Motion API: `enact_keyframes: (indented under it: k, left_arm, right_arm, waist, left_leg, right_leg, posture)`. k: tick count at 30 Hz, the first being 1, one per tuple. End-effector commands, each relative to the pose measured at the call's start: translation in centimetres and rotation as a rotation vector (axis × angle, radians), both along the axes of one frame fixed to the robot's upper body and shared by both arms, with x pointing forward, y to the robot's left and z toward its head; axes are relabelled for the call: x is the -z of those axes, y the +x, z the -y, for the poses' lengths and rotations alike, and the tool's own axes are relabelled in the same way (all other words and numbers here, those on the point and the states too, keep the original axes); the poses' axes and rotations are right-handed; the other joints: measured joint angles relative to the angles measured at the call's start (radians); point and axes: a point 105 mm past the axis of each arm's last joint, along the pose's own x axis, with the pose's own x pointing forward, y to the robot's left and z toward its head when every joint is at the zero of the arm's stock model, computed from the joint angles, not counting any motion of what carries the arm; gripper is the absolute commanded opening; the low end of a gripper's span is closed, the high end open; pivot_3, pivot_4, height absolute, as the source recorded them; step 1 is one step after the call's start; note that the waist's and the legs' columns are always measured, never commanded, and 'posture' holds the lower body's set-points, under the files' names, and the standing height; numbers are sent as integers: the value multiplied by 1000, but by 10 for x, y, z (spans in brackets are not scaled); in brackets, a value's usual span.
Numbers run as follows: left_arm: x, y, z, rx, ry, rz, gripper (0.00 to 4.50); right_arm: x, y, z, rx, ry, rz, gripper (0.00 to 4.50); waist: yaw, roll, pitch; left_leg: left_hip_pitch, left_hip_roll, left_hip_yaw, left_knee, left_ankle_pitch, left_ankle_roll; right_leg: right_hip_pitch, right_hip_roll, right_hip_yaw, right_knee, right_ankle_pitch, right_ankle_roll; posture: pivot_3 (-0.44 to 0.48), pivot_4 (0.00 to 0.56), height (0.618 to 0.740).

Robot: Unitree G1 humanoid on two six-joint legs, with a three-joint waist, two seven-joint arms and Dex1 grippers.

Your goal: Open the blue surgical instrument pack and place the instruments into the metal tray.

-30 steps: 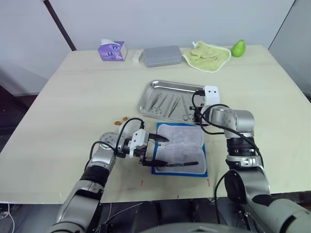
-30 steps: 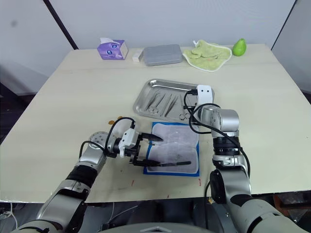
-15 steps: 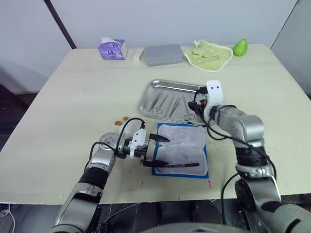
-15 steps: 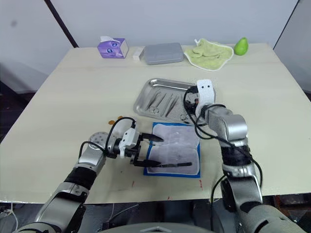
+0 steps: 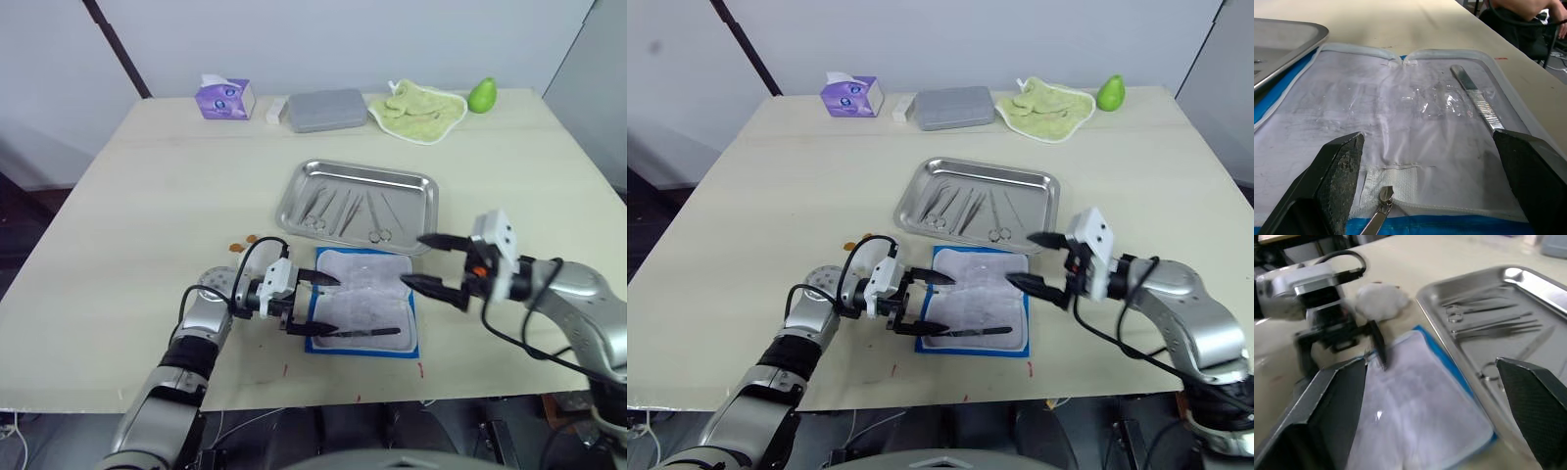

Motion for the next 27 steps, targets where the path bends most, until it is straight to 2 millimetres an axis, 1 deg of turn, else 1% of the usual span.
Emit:
enact_keyframes:
  k: [1,4,7,9,13,18,22,24,27]
  left_arm:
    - [30,-14,-11,-10,71,-123,4500]
    - [30,-14,-13,-11,75,-122,4500]
    - [30,-13,-15,-14,78,-122,4500]
    - [30,-13,-16,-15,82,-121,4500]
    - [30,-13,-18,-15,85,-120,4500]
    - [28,-13,-19,-11,88,-118,4500]
    - [28,-13,-18,-9,90,-115,4500]
    - [29,-13,-18,-8,91,-115,4500]
    - [29,-13,-18,-10,91,-114,4500]
  right_arm:
    - [-14,-23,20,-95,-40,47,4423]
    - [-12,-34,33,-115,-79,29,4423]
    - [-13,-42,41,-123,-103,28,4423]
    - [-14,-46,44,-128,-115,27,4423]
    - [-14,-50,44,-130,-119,31,4423]
    - [1,-45,18,-155,-150,61,4423]
    - [22,-37,-3,-179,-189,73,4423]
    - [33,-37,-10,-216,-218,74,4423]
    - [44,-29,-18,-214,-236,85,4423]
  waist:
    - [0,-2,1]
    - [-3,-3,2]
    - [-3,-4,3]
    - [-3,-5,3]
    - [-3,-6,4]
    - [-5,-6,4]
    - [-4,-6,4]
    - [-2,-6,4]
    - [-2,-6,4]
  left_leg:
    - [0,0,0,0,0,0]
    - [3,0,0,0,0,0]
    - [4,0,-2,1,0,0]
    - [3,0,-2,1,0,0]
    - [4,0,-2,1,0,0]
    - [5,1,-3,1,0,0]
    - [5,1,-4,1,0,0]
    - [5,1,-4,1,0,0]
    - [5,1,-3,1,0,0]
  right_leg:
    - [0,0,-1,0,0,0]
    - [2,0,1,0,0,0]
    - [3,1,0,1,0,0]
    - [3,1,0,1,0,0]
    - [3,1,0,2,0,0]
    - [3,2,0,2,0,0]
    - [3,3,0,3,0,0]
    - [3,3,0,3,0,0]
    - [3,3,0,2,0,-1]
  posture:
    - [0,150,740]
    - [0,150,740]
    - [0,150,740]
    - [0,150,740]
    - [0,150,740]
    - [0,150,740]
    - [0,150,740]
    - [0,150,740]
    - [0,150,740]
